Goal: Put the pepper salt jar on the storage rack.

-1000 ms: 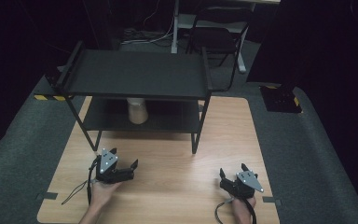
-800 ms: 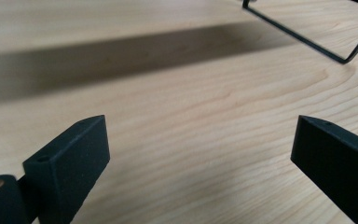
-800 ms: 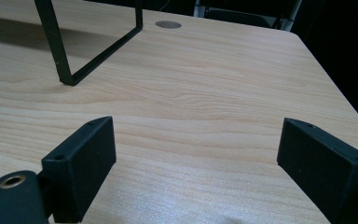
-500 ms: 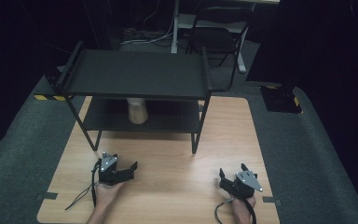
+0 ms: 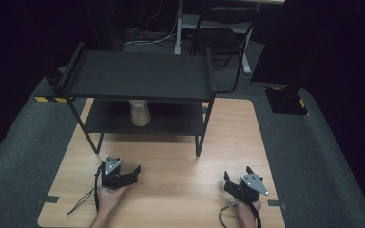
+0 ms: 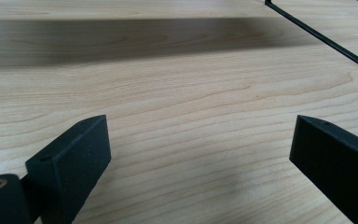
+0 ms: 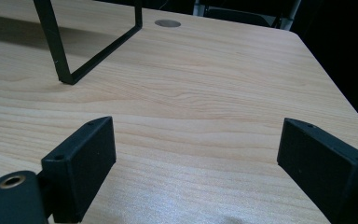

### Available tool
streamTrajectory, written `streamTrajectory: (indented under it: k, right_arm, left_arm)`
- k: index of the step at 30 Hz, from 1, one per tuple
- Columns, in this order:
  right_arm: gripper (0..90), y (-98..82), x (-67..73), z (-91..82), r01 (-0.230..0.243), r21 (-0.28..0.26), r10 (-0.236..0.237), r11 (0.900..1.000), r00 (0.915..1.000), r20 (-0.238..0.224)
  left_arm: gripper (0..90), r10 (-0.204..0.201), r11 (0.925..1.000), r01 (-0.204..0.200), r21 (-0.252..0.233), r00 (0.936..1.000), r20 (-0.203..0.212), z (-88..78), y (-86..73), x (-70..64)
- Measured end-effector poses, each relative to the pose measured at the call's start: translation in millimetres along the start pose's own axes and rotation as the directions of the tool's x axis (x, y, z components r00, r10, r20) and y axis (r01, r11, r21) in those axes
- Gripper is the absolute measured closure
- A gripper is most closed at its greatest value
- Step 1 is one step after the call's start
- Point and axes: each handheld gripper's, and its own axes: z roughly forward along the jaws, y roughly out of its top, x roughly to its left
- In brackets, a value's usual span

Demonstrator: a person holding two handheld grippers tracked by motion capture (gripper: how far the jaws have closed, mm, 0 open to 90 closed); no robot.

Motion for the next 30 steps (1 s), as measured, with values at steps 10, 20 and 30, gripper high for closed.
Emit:
streamTrajectory:
  k: [10,20,30]
  right_arm:
    - [10.8,-0.5,-0.1,-0.1,-0.001,-0.003,0.001,1.000,1.0000,0.000]
    - [10.8,-0.8,-0.1,-0.4,-0.003,-0.004,0.003,1.000,1.0000,0.001]
    - [10.7,-1.8,-0.9,-1.0,-0.011,-0.011,0.011,1.000,0.9999,0.001]
  left_arm:
    - [5.4,-0.016,0.9999,0.016,-0.004,0.9999,0.000,-0.2,-0.6,0.5]
    - [5.5,-0.020,0.9998,0.020,-0.005,0.9998,-0.004,-0.5,-0.8,0.3]
    - [5.6,-0.024,0.9997,0.024,-0.003,0.9997,-0.008,-0.5,-0.6,-0.1]
